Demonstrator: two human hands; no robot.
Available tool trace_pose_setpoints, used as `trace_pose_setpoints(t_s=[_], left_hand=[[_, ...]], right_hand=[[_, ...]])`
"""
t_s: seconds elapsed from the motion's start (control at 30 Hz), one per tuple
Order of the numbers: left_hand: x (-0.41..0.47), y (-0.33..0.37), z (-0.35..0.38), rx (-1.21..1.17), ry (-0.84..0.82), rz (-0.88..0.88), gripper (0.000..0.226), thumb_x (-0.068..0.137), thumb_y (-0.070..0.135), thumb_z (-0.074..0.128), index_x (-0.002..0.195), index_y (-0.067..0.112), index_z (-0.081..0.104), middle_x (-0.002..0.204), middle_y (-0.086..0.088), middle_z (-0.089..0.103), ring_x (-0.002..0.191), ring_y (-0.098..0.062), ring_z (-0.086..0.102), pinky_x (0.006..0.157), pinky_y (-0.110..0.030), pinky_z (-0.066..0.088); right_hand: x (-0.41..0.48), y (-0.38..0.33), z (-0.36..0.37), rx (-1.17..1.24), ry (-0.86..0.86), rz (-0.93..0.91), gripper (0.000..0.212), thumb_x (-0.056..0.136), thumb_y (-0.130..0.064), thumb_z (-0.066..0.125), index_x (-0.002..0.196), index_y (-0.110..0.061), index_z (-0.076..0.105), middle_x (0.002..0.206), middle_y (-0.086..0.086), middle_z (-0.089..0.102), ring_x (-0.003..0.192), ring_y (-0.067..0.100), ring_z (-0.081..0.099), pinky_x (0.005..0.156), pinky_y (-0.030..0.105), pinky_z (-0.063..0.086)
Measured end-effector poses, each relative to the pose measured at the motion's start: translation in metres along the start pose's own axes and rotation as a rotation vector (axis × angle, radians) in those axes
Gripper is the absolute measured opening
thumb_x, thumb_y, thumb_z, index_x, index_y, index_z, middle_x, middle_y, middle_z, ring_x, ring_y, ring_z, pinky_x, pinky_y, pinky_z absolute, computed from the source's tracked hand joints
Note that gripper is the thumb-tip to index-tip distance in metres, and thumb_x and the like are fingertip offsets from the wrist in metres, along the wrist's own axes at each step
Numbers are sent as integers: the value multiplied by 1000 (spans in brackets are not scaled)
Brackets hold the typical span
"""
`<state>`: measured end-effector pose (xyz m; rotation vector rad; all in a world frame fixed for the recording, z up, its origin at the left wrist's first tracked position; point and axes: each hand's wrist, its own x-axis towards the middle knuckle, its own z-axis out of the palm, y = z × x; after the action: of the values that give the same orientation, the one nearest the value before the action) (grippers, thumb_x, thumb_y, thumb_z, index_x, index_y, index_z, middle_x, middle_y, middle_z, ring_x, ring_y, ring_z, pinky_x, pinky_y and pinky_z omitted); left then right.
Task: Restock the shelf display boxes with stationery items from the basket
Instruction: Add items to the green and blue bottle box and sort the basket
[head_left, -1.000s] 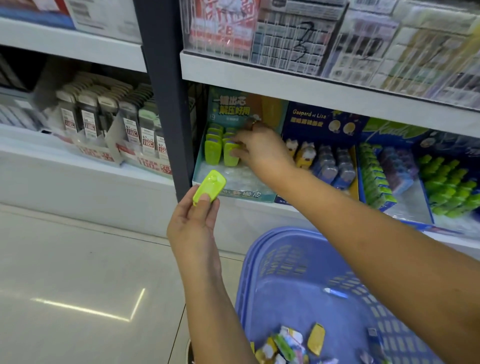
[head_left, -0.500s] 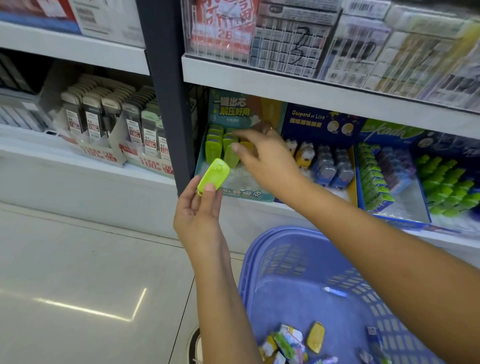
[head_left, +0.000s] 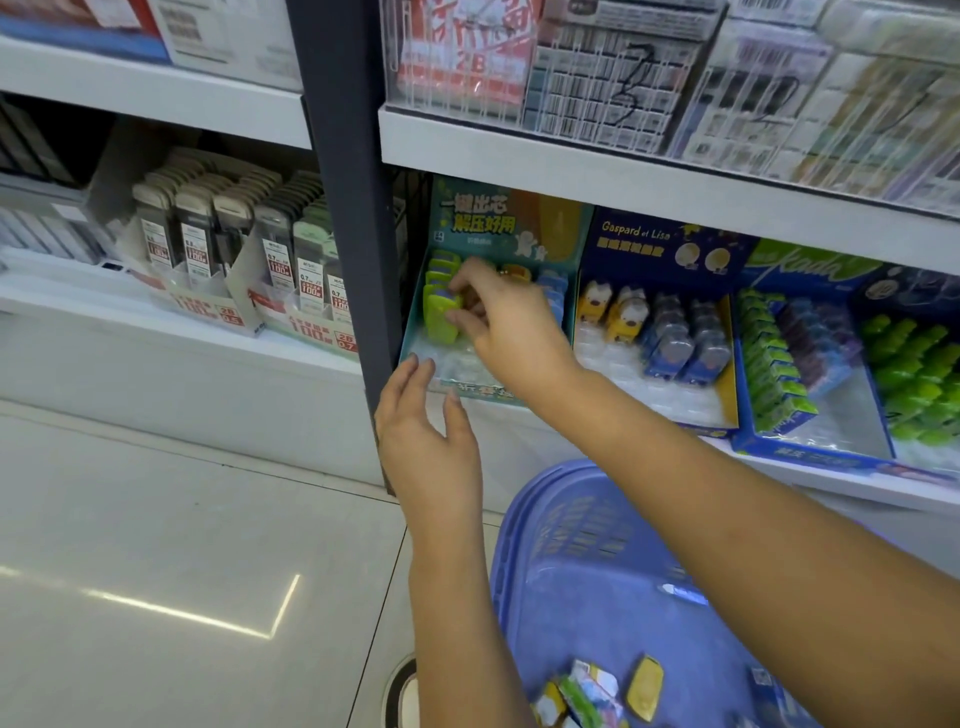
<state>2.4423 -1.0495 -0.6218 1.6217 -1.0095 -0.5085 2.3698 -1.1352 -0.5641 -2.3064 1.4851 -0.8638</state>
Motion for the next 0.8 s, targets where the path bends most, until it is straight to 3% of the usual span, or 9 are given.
trace_pose_setpoints(t_s=[0.13,0.27,0.37,0.43,0.5,0.6,0.63,0.7,0.8], left_hand=[[1,-4,-3,-35,-9,1,35,93,12,55,127,17,59,134,9,51,122,-3,47,92,1,29],[1,-6,-8,-47,-49,14,36,92,14,56,128,17,58,134,9,51,121,0,47,101,-15,36],[5,-8,-16,-56,-121,20,36,92,15,58,128,18,59,134,10,52,120,3,46,106,-20,37],[8,-6,-24,-61,-179,13,35,92,17,59,127,18,60,134,10,53,122,0,47,110,-28,38],[6,0,-30,-37,-205,9,34,92,21,59,126,20,61,132,9,56,120,-3,51,108,-31,41],[-3,19,-34,-68,-242,6,20,90,25,60,109,25,69,107,9,69,98,-1,63,91,-23,51],[-6,25,-33,-97,-284,7,13,90,25,61,98,25,71,94,10,72,88,-1,65,83,-23,54],[-13,38,-26,-154,-445,-9,13,89,25,62,81,20,71,76,4,72,75,-10,68,73,-26,56],[-31,48,5,-104,-763,-77,22,89,18,62,68,16,67,68,-7,68,62,-14,64,66,-28,57]], right_hand=[[0,-1,11,-125,-15,-51,24,93,-14,54,114,-5,56,102,18,66,92,33,62,77,40,51],[13,-5,9,-365,-93,-69,23,92,-16,52,110,-7,61,106,15,61,97,34,59,77,35,49],[20,-6,5,-356,-120,-58,11,89,-10,52,85,-14,62,101,6,50,96,25,50,73,34,40],[21,-9,-1,-243,-124,-43,24,88,-7,51,70,-21,44,85,-2,38,84,22,46,70,40,37],[16,-9,-9,-326,-178,-87,5,92,-12,50,88,-13,54,94,-3,39,92,25,48,76,35,37],[-15,-1,-28,-363,-205,-113,36,94,-21,52,128,-11,54,126,10,45,112,28,51,93,34,42],[-33,6,-36,-307,-147,-95,36,93,-25,53,127,-12,54,125,11,46,107,27,54,90,34,44],[-80,24,-52,-161,-73,-14,24,92,-29,56,110,-13,62,102,6,56,90,23,56,75,30,41],[-157,69,-59,-137,-215,186,14,87,-26,62,91,-13,66,82,4,63,79,21,58,70,29,38]])
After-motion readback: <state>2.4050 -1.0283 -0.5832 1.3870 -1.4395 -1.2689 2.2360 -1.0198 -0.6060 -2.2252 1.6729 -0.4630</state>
